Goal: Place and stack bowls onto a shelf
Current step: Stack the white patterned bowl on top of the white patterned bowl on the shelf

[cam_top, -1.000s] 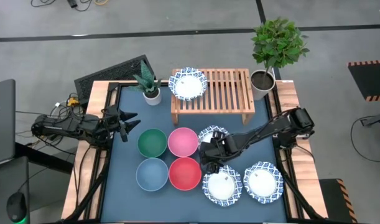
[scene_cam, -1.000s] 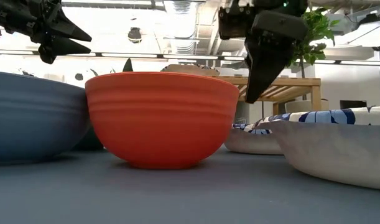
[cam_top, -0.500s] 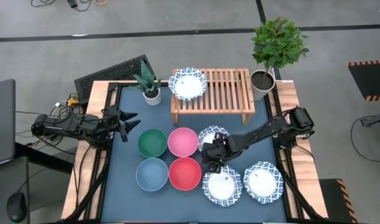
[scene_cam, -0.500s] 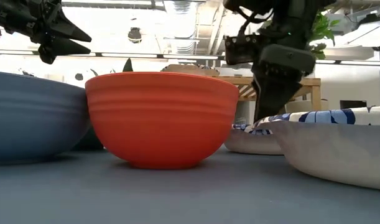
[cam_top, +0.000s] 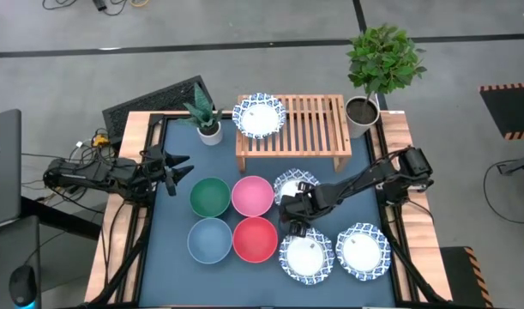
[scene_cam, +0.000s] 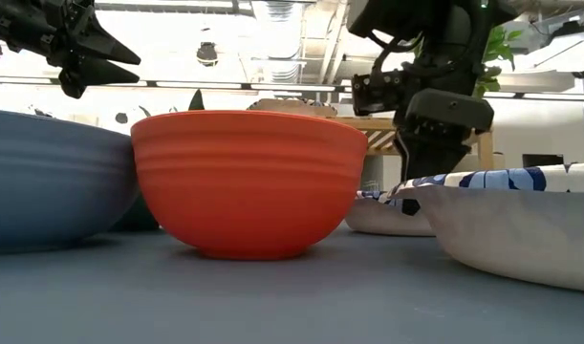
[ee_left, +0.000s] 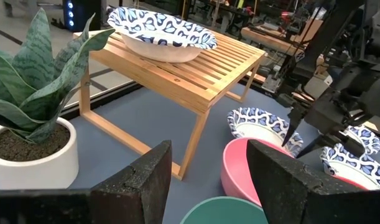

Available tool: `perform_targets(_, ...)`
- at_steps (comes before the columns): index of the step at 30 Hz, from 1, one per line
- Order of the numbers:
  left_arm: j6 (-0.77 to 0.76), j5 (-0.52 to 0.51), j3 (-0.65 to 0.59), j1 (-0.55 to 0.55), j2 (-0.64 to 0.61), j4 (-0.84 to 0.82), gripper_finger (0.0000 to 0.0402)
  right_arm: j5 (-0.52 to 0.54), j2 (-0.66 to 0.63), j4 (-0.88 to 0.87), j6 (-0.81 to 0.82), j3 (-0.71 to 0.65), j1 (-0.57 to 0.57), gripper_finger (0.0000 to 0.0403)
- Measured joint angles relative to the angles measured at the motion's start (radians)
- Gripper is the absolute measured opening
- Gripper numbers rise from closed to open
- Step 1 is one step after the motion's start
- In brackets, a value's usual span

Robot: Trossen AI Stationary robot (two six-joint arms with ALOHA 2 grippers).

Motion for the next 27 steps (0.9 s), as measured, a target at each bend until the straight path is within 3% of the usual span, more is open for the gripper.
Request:
perform_targets(8, 0.0, 0.0, 0.0, 0.0, 0.0, 0.0, 0.0193, -0.027, 0.0, -0.027, -0.006, 0.002, -0.033, 0.0026)
perform_targets(15, 0.001, 0.0, 0.0, 0.0, 0.0, 0.0, 0.0193, -0.03, 0.0, -0.066, -0.019, 0.017, -0.03, 0.0027)
perform_targets(27, 0.001, 0.0, 0.0, 0.0, 0.0, 0.001, 0.0193, -0.046, 0.0, -0.423, -0.027, 0.255, -0.024, 0.0023)
